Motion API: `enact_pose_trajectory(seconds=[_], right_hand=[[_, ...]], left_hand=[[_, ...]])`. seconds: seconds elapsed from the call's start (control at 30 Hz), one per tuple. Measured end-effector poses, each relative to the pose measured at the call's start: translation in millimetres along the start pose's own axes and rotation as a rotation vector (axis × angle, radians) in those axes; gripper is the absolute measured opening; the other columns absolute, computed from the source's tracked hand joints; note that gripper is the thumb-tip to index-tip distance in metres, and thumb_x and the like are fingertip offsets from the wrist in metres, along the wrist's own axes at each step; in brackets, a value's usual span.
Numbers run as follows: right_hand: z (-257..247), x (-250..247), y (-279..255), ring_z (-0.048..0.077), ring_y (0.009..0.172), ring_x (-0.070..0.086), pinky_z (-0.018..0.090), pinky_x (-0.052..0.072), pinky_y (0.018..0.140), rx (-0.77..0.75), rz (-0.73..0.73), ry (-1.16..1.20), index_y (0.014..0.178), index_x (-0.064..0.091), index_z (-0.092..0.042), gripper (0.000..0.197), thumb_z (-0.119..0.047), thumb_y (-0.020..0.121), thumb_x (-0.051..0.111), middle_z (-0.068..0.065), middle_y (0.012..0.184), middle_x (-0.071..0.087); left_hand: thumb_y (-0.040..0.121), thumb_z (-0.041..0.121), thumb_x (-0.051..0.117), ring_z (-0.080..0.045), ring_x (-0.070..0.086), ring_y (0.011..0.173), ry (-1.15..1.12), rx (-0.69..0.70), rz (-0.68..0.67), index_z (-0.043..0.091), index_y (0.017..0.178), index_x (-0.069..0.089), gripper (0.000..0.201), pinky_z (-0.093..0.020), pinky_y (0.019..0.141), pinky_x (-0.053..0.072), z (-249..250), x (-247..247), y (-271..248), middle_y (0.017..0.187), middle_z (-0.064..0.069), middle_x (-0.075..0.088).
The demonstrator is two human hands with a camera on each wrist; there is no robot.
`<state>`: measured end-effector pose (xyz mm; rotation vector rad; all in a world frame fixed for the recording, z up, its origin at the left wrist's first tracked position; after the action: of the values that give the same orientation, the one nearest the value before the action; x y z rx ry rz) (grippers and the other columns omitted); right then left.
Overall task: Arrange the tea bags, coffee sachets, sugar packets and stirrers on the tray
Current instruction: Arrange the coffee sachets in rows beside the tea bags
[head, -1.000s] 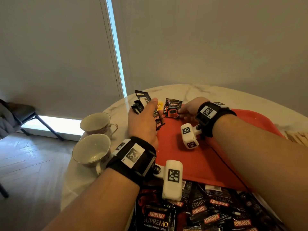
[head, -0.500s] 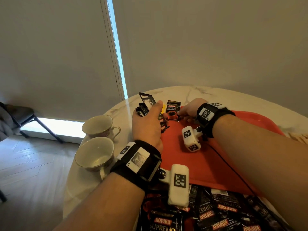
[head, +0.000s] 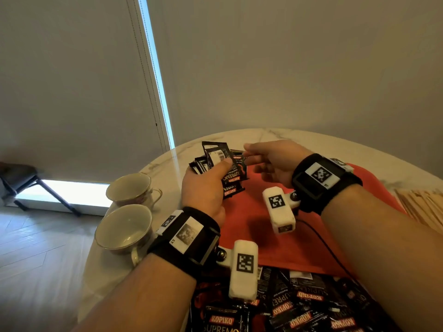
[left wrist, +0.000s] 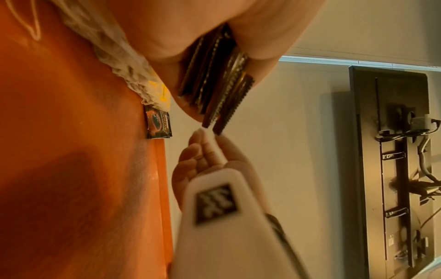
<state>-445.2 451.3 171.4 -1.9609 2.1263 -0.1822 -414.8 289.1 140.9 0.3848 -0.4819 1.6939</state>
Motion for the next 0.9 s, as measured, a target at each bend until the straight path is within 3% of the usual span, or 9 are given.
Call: enact_pose_trajectory(seconds=[0.13, 0.27, 0.33, 0.43, 0.53, 0.67, 0.73, 0.8, 0.9], right_hand=[[-2, 6, -27, 0.01, 0.064, 0.056, 0.025, 0.038, 0.058, -0.102, -0.188, 0.011, 0.099, 0.072, -0.016, 0.018, -0.032, 0.092, 0.071, -0.002, 0.077, 0.067], [-1, 6, -26, 0.009, 0.056, 0.051, 0.021, 0.038, 0.049, -0.181, -0.153, 0.017, 0.089, 0.069, -0.014, 0.004, -0.015, 0.091, 0.072, 0.003, 0.076, 0.064], [-2, 3, -23, 0.008, 0.05, 0.048, 0.021, 0.035, 0.044, -0.203, -0.1, 0.068, 0.09, 0.069, -0.014, 0.005, -0.011, 0.09, 0.072, 0.003, 0.074, 0.064], [-6, -3, -22, 0.009, 0.048, 0.046, 0.022, 0.035, 0.043, -0.278, 0.039, 0.076, 0.086, 0.07, -0.013, 0.005, -0.011, 0.089, 0.074, 0.006, 0.075, 0.064], [-13, -5, -23, 0.008, 0.048, 0.049, 0.024, 0.038, 0.045, -0.441, 0.157, -0.009, 0.08, 0.069, -0.01, 0.011, -0.013, 0.085, 0.079, 0.005, 0.07, 0.063], [-22, 0, -31, 0.003, 0.059, 0.061, 0.019, 0.048, 0.055, -0.669, 0.189, -0.232, 0.082, 0.074, -0.023, 0.009, -0.017, 0.084, 0.082, -0.006, 0.081, 0.073], [-23, 3, -34, 0.008, 0.062, 0.065, 0.027, 0.055, 0.06, -0.692, 0.124, -0.275, 0.084, 0.076, -0.027, 0.014, -0.014, 0.085, 0.08, -0.009, 0.083, 0.075], [-22, 5, -36, 0.015, 0.071, 0.071, 0.034, 0.061, 0.073, -0.681, 0.039, -0.307, 0.087, 0.078, -0.022, 0.013, -0.009, 0.086, 0.077, -0.005, 0.085, 0.077], [-21, 9, -38, 0.024, 0.094, 0.074, 0.037, 0.061, 0.088, -0.705, -0.092, -0.309, 0.086, 0.078, -0.007, 0.016, 0.007, 0.085, 0.071, 0.004, 0.097, 0.078]], left_hand=[[0.086, 0.004, 0.08, -0.032, 0.079, 0.091, 0.044, 0.006, -0.115, 0.013, 0.123, 0.07, 0.039, -0.041, 0.068, 0.063, 1, 4, -7, 0.104, -0.012, 0.08], [0.088, 0.022, 0.081, -0.031, 0.079, 0.092, 0.004, -0.013, -0.093, 0.013, 0.121, 0.071, 0.035, -0.042, 0.073, 0.062, 1, 6, -8, 0.103, -0.012, 0.08], [0.093, 0.026, 0.077, -0.03, 0.079, 0.085, -0.079, -0.032, -0.029, 0.013, 0.118, 0.071, 0.029, -0.042, 0.069, 0.062, 4, 4, -7, 0.097, -0.011, 0.081], [0.096, 0.017, 0.07, -0.019, 0.075, 0.065, -0.066, 0.001, 0.048, 0.015, 0.109, 0.067, 0.013, -0.032, 0.054, 0.055, 7, -1, -4, 0.083, -0.006, 0.079], [0.093, 0.008, 0.069, -0.016, 0.069, 0.061, 0.03, 0.054, 0.063, 0.015, 0.112, 0.065, 0.02, -0.025, 0.043, 0.048, 6, -3, -2, 0.089, -0.009, 0.074], [0.098, 0.021, 0.07, -0.015, 0.072, 0.061, -0.063, 0.006, 0.015, 0.011, 0.116, 0.068, 0.02, -0.027, 0.048, 0.052, 7, 1, -4, 0.082, -0.007, 0.076], [0.098, 0.037, 0.07, -0.018, 0.073, 0.059, -0.144, -0.04, 0.003, 0.009, 0.115, 0.069, 0.033, -0.027, 0.047, 0.053, 7, 2, -5, 0.078, -0.008, 0.077], [0.093, 0.048, 0.072, -0.02, 0.074, 0.061, -0.186, -0.069, 0.003, 0.009, 0.116, 0.069, 0.045, -0.027, 0.048, 0.054, 7, 2, -6, 0.081, -0.01, 0.078], [0.09, 0.029, 0.08, -0.023, 0.077, 0.072, -0.175, -0.054, -0.014, 0.006, 0.122, 0.07, 0.04, -0.031, 0.055, 0.057, 5, 2, -4, 0.094, -0.012, 0.079]])
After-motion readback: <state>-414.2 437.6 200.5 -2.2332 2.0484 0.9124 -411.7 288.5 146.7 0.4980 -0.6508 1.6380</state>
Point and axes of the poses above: each hand's wrist, its own y-axis towards the middle knuckle, its own x-axis out of the palm, z = x × y, the point moved 3 cm from there along y, towards the middle knuckle
